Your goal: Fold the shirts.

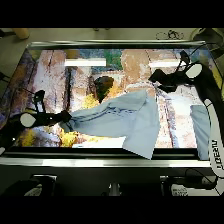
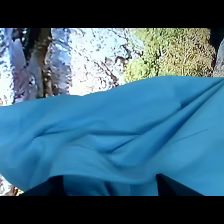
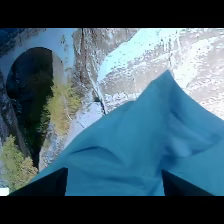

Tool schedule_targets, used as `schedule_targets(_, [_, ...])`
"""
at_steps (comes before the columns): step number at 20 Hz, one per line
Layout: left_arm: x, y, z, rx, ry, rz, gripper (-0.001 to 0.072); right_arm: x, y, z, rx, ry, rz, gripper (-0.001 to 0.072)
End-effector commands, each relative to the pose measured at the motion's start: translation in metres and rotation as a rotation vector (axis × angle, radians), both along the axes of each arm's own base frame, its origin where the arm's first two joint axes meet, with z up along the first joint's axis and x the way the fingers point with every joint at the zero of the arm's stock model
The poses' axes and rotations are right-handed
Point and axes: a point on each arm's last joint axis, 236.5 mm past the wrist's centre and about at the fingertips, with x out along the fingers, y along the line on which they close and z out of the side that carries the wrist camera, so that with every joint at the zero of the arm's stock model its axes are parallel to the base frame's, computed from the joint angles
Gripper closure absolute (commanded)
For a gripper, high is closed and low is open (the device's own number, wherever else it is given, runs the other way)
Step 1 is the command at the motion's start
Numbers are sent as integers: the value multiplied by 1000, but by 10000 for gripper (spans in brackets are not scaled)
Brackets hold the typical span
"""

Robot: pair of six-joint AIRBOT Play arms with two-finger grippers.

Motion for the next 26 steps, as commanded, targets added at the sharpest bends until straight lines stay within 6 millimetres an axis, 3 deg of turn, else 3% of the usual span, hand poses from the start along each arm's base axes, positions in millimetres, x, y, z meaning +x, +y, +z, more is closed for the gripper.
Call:
schedule_targets(1, [-31, 8, 8, -21, 203, -54, 23, -46, -55, -5, -143, 136, 94, 95])
schedule_targets(2, [-46, 6, 5, -32, 251, -59, 27, -70, -81, -18, -183, 242, 86, 122])
schedule_targets(4, [-77, -18, -12, -111, 332, -71, 29, -110, -108, -48, -186, 403, 81, 150])
schedule_targets(7, [-95, -57, -43, -227, 356, -18, 33, -145, -107, -87, -157, 516, 133, 163])
schedule_targets(10, [-91, -77, -59, -271, 315, 69, 34, -145, -89, -96, -86, 495, 150, 164])
schedule_targets(14, [-76, -86, -75, -262, 280, 131, 33, -137, -88, -95, -83, 462, 143, 164])
schedule_targets(19, [-30, -76, -70, -261, 97, 218, 35, -136, -88, -97, -90, 454, 156, 161])
schedule_targets(21, [-33, -76, -76, -264, 127, 239, 134, -142, -86, -106, -77, 471, 152, 141])
schedule_targets(24, [-47, -78, -90, -252, 205, 229, 639, -155, -74, -132, -35, 494, 164, 80])
schedule_targets(26, [-50, -80, -87, -247, 202, 201, 681, -155, -59, -145, 37, 487, 175, 80])
